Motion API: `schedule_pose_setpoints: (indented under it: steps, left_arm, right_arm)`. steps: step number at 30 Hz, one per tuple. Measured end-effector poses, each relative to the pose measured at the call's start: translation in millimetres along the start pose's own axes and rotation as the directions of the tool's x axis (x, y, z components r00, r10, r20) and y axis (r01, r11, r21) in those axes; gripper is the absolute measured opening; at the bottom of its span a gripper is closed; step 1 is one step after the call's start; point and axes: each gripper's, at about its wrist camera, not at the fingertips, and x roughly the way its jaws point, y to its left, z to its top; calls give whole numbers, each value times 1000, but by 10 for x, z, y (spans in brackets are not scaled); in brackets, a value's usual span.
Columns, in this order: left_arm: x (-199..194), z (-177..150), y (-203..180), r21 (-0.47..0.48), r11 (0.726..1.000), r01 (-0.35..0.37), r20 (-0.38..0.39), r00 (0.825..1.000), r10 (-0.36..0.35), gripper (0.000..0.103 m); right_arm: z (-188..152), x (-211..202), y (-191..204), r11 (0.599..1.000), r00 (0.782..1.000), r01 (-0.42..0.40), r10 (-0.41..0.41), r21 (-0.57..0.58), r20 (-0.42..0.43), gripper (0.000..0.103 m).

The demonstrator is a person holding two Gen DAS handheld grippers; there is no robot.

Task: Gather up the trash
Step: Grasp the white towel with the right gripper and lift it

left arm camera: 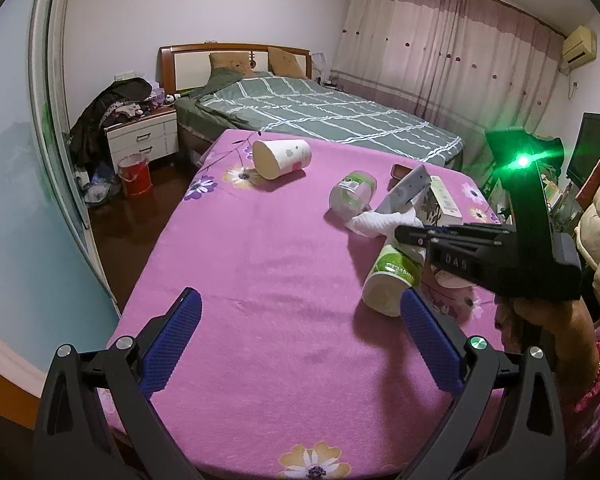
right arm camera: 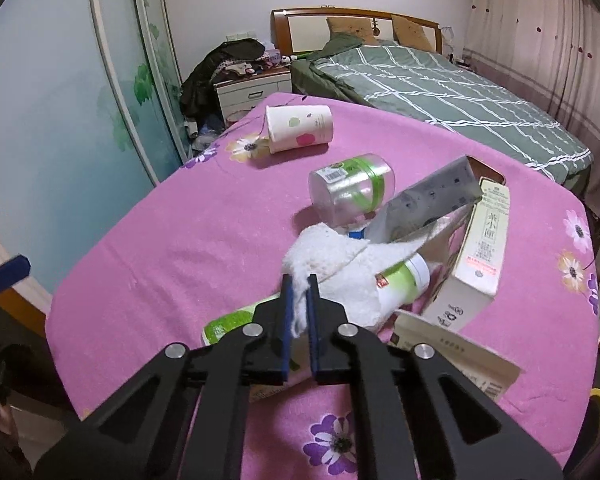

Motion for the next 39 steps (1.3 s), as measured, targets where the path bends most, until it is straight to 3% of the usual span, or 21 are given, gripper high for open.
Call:
schedule_pose_setpoints:
  steps: [13, 22, 26, 29, 33, 37, 39]
  left_arm:
    - [-14, -13, -20, 1, 1000, 4, -2, 1000, -4, 98]
    - [-5, 3, -129, 25, 1000, 15, -2, 1000, -15, 98]
    - [-6, 18, -194, 28, 999, 25, 1, 1000, -25, 98]
    - [-59, 48, -203, 30, 1000, 10, 15, 1000, -11, 98]
    - [-205, 72, -151, 31, 999, -28, 42, 999, 26, 98]
    - [-268, 59, -50, 17, 999, -47, 45, 998, 46, 98]
    - [-252, 50, 2, 8, 999, -47, 38, 998, 46, 98]
  right_arm:
    - [269, -867, -73, 998, 981, -55, 52, 13, 185, 6]
    - [182, -1552, -357, 998, 955, -19, 3, 52, 297, 6]
    - [123, -1514, -455, 997, 962, -37, 19, 65, 271, 7]
    - [66, -1141, -354, 998, 984, -55, 48, 37, 169, 33]
    - [8, -594, -179, 996, 995, -81, 79, 22, 54, 33]
    - [-3, -248, -137, 998, 999, -52, 53, 28, -10, 35]
    - [-17, -168, -139, 999, 999, -38, 39, 27, -23, 45]
